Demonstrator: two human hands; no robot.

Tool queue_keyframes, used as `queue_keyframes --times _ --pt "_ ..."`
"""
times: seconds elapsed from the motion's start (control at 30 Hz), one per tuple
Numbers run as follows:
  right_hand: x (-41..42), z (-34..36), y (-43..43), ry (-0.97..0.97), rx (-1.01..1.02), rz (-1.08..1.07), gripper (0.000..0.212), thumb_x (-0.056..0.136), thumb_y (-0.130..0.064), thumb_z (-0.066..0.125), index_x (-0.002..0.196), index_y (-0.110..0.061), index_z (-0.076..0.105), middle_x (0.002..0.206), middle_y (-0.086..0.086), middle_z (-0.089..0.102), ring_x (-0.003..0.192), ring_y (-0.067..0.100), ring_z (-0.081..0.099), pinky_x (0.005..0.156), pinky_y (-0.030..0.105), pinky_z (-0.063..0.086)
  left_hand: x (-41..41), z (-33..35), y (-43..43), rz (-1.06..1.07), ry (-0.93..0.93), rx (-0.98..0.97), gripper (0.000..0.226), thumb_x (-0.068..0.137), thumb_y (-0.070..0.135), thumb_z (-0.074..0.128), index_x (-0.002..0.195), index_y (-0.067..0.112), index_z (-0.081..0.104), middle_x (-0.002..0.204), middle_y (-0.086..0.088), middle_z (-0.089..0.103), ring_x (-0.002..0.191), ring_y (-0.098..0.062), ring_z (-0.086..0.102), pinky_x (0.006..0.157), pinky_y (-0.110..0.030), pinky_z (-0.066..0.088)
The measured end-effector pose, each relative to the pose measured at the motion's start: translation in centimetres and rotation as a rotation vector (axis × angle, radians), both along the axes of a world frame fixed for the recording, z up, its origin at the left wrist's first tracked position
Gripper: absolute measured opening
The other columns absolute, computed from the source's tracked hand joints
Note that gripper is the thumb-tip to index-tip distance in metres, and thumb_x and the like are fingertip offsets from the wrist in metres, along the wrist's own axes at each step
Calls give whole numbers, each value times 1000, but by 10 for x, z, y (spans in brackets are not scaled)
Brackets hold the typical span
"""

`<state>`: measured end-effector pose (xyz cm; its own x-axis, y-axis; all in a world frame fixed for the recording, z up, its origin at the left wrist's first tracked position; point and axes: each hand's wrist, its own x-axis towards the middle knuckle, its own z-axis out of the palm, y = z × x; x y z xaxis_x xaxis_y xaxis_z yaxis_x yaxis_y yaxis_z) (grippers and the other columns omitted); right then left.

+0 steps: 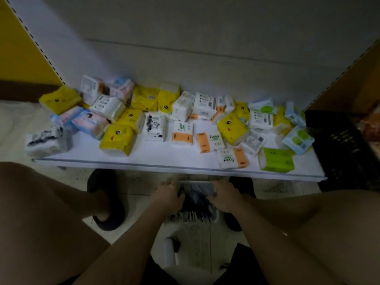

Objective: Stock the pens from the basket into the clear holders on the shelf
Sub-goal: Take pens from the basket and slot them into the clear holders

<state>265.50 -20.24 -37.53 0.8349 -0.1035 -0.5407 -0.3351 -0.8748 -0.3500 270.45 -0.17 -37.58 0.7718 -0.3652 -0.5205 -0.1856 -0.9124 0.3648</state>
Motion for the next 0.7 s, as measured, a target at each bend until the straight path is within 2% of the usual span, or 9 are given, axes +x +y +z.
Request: queue_keyframes --times 0.1,0.2,0.27,0.37,0.43,0.5,0.57,0.6,0.7 --pt "-4 -25 -7 85 39 -26 10 88 -33 57 91 -25 51 85 1 53 71 16 52 68 35 53 0 -24 3 24 90 45 59 90 43 50 142 19 35 137 -11 49 121 -30 49 97 -43 46" --pt "-12 -43 -5 155 80 -56 11 94 -20 53 89 -10 53 74 5 49 63 17 44 54 20 36 0 -47 2 43 150 75 50 92 41 47 136 19 39 128 -11 54 113 -31 53 91 -41 48" --pt "-15 -57 -1 211 103 -57 20 96 -16 50 95 3 58 79 10 53 70 22 49 59 22 36 1 -65 -1 58 214 59 37 94 35 46 125 16 49 123 -10 56 111 -29 54 92 -39 46" --pt "-11 -71 3 260 165 -36 24 97 -15 50 115 -2 58 97 10 56 85 24 53 72 29 42 -6 -88 -11 59 335 -3 28 97 30 43 110 10 58 110 -11 61 105 -30 57 85 -33 44" --pt "-6 -77 5 286 175 -12 27 96 -17 51 120 -7 56 103 8 54 92 24 54 76 29 44 -14 -97 -15 84 379 -25 32 98 30 44 113 6 59 106 -16 63 99 -33 59 79 -35 47" --pt "-3 -83 7 317 172 -13 28 94 -24 54 117 -8 59 109 11 59 99 28 58 80 33 47 -21 -101 -16 77 378 -51 37 100 27 42 128 6 53 109 -17 64 100 -31 59 80 -33 47" --pt "0 -86 10 353 163 -32 23 93 -24 54 105 -7 63 101 12 61 91 26 59 75 31 47 -23 -101 -16 47 373 -77 44 101 22 42 141 6 38 118 -18 61 108 -30 57 85 -31 43" --pt "2 -87 11 361 157 -39 17 92 -22 54 94 -8 62 92 10 59 83 22 56 69 27 45 -21 -101 -17 43 383 -78 41 101 21 43 139 5 41 118 -18 61 109 -30 56 85 -30 43" --pt "9 -92 14 352 158 -53 17 94 -13 50 77 -8 52 70 0 45 61 9 41 52 20 33 -11 -105 -19 126 487 -85 24 98 18 46 95 1 62 84 -13 62 86 -28 60 65 -29 41"
